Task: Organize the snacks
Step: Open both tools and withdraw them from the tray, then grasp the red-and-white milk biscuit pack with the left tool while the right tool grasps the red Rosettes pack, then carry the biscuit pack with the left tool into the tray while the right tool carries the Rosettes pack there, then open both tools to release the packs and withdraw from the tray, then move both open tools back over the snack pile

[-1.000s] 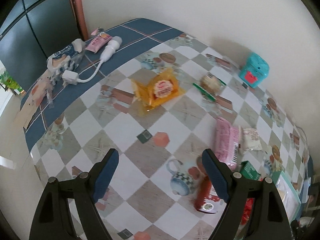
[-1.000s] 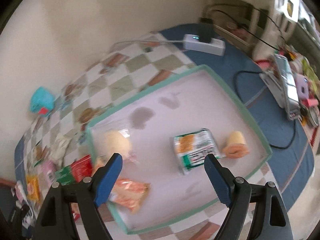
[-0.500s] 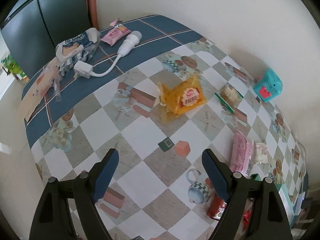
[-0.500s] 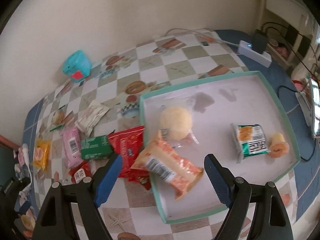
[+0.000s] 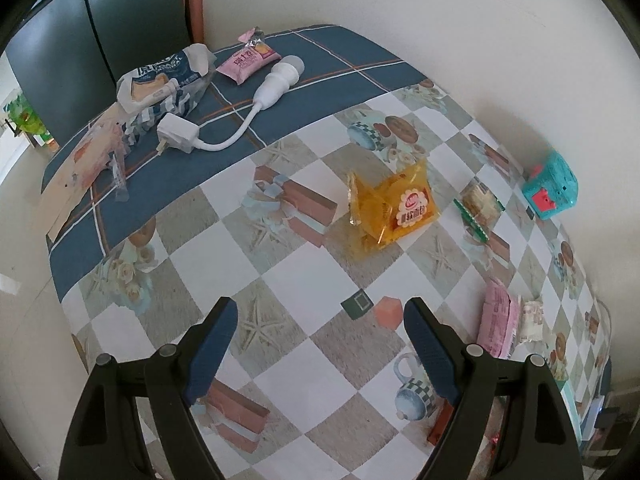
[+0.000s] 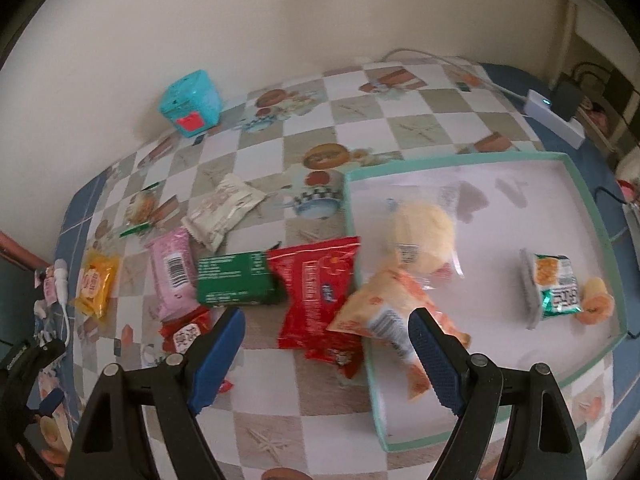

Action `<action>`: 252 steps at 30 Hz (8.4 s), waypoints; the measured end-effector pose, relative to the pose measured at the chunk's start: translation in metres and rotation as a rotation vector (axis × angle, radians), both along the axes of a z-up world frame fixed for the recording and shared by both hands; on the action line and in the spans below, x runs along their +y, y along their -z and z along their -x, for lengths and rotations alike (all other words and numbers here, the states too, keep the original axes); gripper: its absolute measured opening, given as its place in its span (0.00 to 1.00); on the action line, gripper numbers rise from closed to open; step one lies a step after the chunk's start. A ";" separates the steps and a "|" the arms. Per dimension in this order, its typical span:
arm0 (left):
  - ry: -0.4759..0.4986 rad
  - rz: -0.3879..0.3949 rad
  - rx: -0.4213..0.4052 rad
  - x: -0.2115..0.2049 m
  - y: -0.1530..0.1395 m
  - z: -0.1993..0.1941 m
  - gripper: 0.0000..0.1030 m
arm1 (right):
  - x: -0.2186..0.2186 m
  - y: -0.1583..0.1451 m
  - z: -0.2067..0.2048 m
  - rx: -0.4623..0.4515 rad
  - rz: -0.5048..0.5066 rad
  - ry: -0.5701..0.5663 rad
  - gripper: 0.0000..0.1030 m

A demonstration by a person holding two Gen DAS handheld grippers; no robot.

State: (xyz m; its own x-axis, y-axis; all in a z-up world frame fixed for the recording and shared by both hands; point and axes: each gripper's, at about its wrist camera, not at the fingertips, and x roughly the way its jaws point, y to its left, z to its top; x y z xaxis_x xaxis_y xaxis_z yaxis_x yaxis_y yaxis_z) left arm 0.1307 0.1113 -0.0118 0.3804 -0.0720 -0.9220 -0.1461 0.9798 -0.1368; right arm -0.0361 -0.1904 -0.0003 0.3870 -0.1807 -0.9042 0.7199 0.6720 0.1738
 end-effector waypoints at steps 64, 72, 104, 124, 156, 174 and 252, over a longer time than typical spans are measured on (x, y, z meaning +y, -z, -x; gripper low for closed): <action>0.394 -0.064 0.209 -0.138 0.083 0.013 0.49 | -0.004 0.032 -0.031 0.016 -0.022 -0.138 0.55; 0.356 -0.061 0.210 -0.114 0.085 0.006 0.49 | 0.016 0.047 -0.044 0.068 -0.020 -0.214 0.55; 0.332 -0.052 0.041 -0.122 0.009 0.021 0.40 | 0.020 -0.009 -0.017 -0.074 0.014 -0.153 0.42; 0.405 -0.042 -0.096 -0.146 -0.043 0.047 0.40 | -0.043 -0.050 0.050 -0.163 0.001 0.087 0.42; 0.834 -0.035 -0.126 -0.302 -0.052 0.155 0.40 | -0.151 -0.040 0.165 -0.108 -0.016 0.465 0.42; 1.019 -0.053 -0.131 -0.372 -0.030 0.203 0.40 | -0.179 -0.006 0.187 -0.028 -0.060 0.552 0.42; 0.417 -0.331 -0.194 -0.159 -0.045 0.064 0.92 | -0.104 -0.049 0.104 -0.037 0.071 0.260 1.00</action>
